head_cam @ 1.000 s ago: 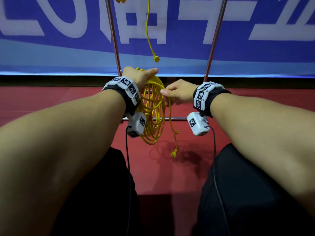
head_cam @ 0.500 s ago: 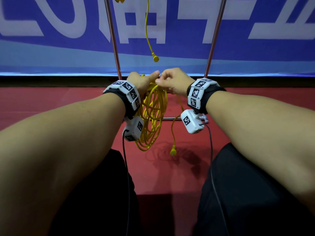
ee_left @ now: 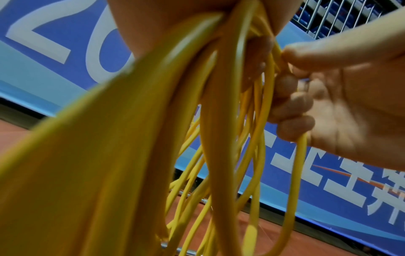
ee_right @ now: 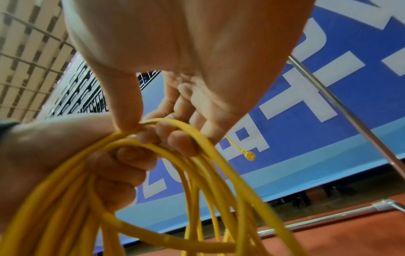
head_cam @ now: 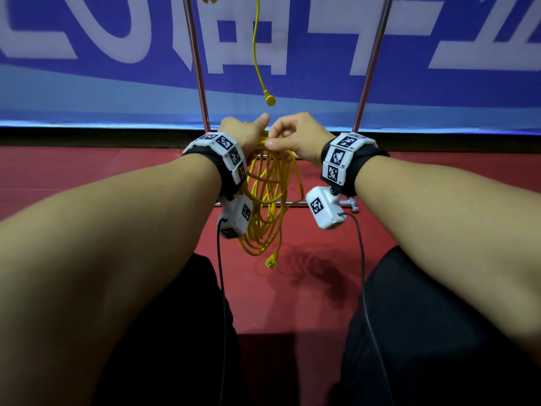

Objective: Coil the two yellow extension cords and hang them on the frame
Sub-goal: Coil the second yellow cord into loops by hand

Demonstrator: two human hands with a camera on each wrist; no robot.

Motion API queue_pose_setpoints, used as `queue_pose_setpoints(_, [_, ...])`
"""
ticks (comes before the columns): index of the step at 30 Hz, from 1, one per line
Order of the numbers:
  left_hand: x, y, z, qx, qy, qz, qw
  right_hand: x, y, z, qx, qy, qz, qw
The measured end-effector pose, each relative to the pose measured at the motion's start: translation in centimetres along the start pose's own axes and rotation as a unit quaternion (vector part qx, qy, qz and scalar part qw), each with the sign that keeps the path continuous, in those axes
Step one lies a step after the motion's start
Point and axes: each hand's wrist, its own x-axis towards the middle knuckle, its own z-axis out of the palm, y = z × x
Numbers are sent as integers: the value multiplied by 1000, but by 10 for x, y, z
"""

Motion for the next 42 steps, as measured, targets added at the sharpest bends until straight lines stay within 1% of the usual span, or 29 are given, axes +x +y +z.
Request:
queue_pose_setpoints(2, [1, -1, -2, 0, -6, 1, 1000, -5, 5, -6, -37, -15, 28, 999])
queue_pose_setpoints(4, [3, -2, -3, -23, -15, -4, 1000, -8, 10, -9, -43, -31, 56, 997])
queue_pose_setpoints(7, [7, -5, -8, -49, 2, -12, 999, -10, 17, -12, -82, -62, 51, 993])
queue_pose_setpoints(8, [9, -6, -11, -61, 8, -17, 998, -11, 19, -11, -80, -78, 61, 992])
queue_pose_setpoints(11, [15, -9, -18, -101, 21, -39, 994, -11, 21, -8, 7, -117, 113, 987])
queue_pose_setpoints(14, [18, -11, -21, -112, 30, -50, 992, -12, 16, -7, 15, -100, 136, 986])
queue_pose_setpoints(18, [24, -13, -29, -126, 51, -56, 989, -15, 15, -12, -18, -110, 163, 980])
queue_pose_setpoints(20, [26, -14, -33, -125, 53, -64, 989, -18, 19, -14, 26, -104, 190, 976])
queue_pose_setpoints(22, [29, -17, -35, -132, 58, -68, 987, -19, 22, -16, 79, -80, 207, 972])
queue_pose_setpoints(23, [30, -18, -35, -132, 58, -67, 987, -17, 24, -17, 76, -60, 208, 973])
queue_pose_setpoints(25, [30, -21, -34, -121, 44, -60, 990, -15, 25, -21, 20, -19, 181, 983])
queue_pose_setpoints(27, [30, -23, -32, -106, 12, -52, 993, -13, 26, -26, -40, 18, 131, 990])
queue_pose_setpoints(29, [28, -24, -31, -92, -32, -46, 994, -13, 24, -30, -56, 54, 94, 993])
queue_pose_setpoints(31, [26, -24, -30, -77, -72, -49, 993, -11, 21, -31, -46, 77, 67, 994])
queue_pose_setpoints(33, [25, -25, -28, -77, -101, -59, 990, -6, 21, -30, -43, 69, 53, 995])
queue_pose_setpoints(35, [22, -24, -24, -84, -121, -70, 987, -3, 21, -26, -71, 49, 47, 995])
queue_pose_setpoints(37, [18, -23, -18, -84, -128, -77, 985, -3, 20, -23, -115, 38, 37, 992])
queue_pose_setpoints(42, [13, -19, -8, -65, -120, -51, 989, -5, 3, -6, -190, 2, 12, 982])
